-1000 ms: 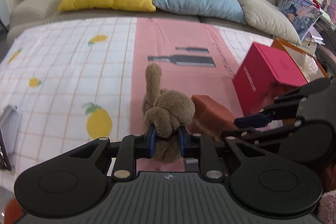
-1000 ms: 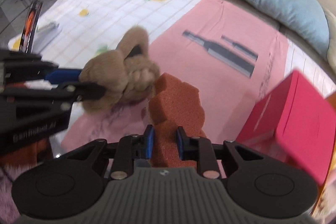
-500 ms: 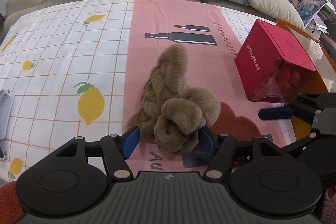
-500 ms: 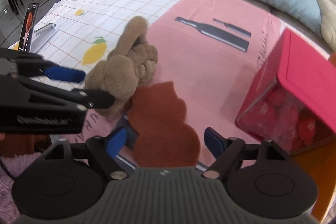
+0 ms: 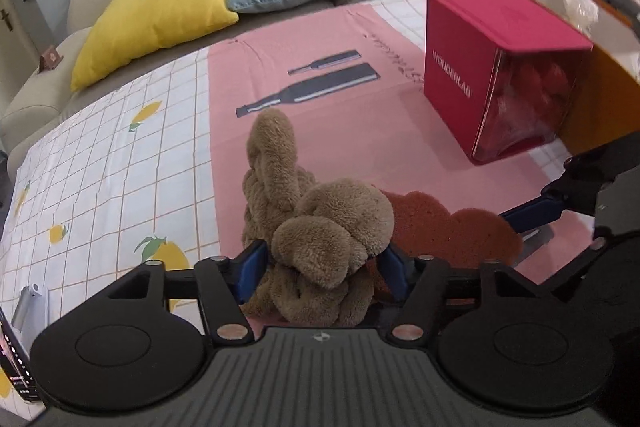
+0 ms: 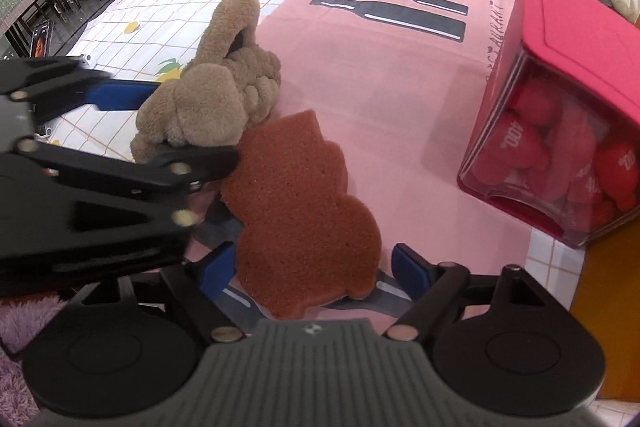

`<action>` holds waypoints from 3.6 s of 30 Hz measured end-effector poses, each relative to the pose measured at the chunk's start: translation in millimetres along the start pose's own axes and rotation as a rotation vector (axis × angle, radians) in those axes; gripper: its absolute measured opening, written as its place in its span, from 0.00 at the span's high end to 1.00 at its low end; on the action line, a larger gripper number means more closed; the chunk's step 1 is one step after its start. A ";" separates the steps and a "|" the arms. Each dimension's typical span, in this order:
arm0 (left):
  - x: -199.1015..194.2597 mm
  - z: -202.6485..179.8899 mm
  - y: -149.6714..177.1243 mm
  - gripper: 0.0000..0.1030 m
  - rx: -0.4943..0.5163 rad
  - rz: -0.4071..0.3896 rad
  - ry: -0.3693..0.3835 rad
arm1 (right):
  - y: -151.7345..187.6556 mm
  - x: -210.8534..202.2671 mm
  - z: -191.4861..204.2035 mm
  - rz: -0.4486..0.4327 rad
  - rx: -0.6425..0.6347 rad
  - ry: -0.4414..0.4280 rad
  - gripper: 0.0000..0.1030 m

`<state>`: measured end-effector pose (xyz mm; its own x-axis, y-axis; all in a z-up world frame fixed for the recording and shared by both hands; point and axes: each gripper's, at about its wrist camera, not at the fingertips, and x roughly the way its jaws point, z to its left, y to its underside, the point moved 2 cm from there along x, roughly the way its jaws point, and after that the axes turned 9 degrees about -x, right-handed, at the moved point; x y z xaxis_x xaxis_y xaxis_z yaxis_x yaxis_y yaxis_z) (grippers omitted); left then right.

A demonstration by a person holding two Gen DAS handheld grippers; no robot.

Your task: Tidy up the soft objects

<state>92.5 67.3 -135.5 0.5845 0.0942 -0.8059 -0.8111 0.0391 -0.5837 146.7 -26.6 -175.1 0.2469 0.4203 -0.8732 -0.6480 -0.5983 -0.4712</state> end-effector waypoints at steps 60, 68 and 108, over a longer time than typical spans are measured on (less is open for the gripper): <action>-92.3 -181.2 -117.4 0.54 0.201 -0.190 0.458 | 125.8 -225.3 -202.4 -0.377 0.632 0.286 0.32; -59.9 -237.7 -114.5 0.54 0.390 -0.051 0.485 | 136.3 -191.5 -217.3 -0.180 0.549 0.339 0.32; -96.0 -219.6 -134.5 0.20 0.313 -0.033 0.598 | 125.7 -246.9 -201.5 -0.207 0.430 0.354 0.18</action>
<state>150.7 -165.5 -1.4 0.4482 -0.4752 -0.7572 -0.7085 0.3277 -0.6250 149.5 -343.0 -43.8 0.5764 0.2014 -0.7920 -0.7764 -0.1674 -0.6076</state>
